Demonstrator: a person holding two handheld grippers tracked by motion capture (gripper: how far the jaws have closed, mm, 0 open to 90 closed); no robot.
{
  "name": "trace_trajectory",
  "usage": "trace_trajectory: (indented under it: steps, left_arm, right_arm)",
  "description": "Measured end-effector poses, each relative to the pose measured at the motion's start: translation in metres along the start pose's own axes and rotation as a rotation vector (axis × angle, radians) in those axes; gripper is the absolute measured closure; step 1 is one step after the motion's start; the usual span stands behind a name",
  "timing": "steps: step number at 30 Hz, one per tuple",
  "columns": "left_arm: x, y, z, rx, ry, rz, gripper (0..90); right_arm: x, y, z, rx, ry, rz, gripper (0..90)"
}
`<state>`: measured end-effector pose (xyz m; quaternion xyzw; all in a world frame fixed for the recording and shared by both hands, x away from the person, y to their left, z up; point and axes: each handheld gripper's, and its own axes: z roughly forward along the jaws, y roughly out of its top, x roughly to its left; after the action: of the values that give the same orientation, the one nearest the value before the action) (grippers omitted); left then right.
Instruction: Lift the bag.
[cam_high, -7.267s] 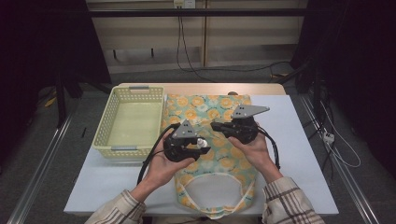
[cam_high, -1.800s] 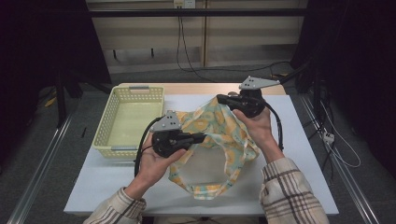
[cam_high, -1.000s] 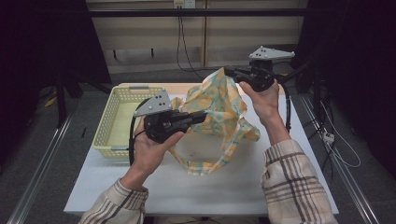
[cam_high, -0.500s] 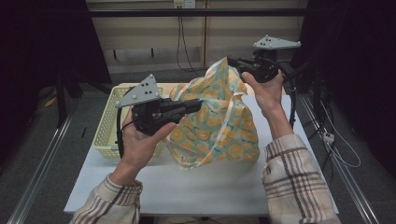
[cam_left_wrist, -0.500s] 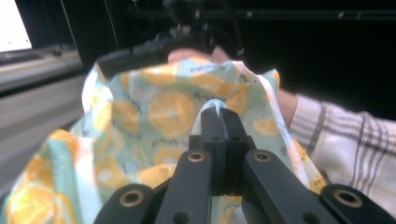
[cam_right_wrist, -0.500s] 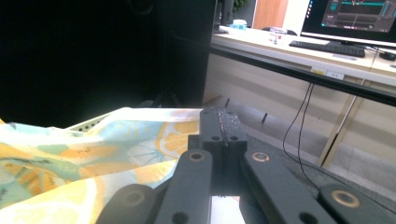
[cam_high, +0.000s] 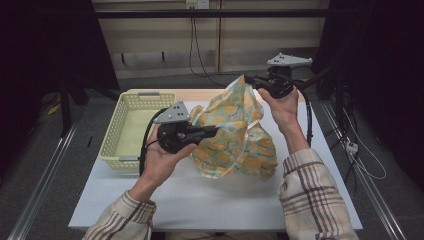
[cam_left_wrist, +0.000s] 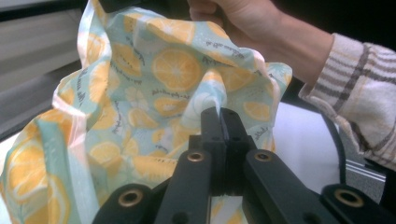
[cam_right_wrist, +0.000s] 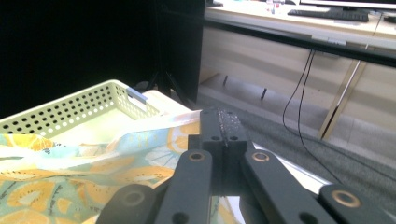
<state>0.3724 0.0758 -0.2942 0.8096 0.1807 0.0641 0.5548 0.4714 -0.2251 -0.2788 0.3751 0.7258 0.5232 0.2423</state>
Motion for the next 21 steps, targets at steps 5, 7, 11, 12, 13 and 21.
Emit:
trace_trajectory:
  steps: [5,7,11,12,13,21]
  left_arm:
    - [0.006,-0.009,0.008,0.028,0.006,-0.019,89.3]
    - [0.007,-0.011,0.011,0.034,0.007,-0.021,88.9]
    - [0.010,-0.013,0.018,0.047,0.021,-0.024,87.6]
    - [0.010,-0.014,0.021,0.052,0.033,-0.016,86.9]
    - [0.011,-0.015,0.023,0.057,0.035,-0.015,86.5]
    - [0.019,-0.024,0.029,0.051,0.072,-0.056,64.1]
  right_arm:
    - [-0.007,-0.009,0.003,0.020,-0.006,0.013,90.0]
    - [-0.008,-0.011,0.003,0.026,-0.007,0.014,90.0]
    - [-0.010,-0.016,0.004,0.042,-0.011,0.013,90.0]
    - [-0.011,-0.018,0.005,0.048,-0.012,0.013,90.0]
    - [-0.011,-0.021,0.006,0.053,-0.012,0.015,90.0]
    - [-0.011,-0.031,0.010,0.078,-0.017,0.021,80.5]
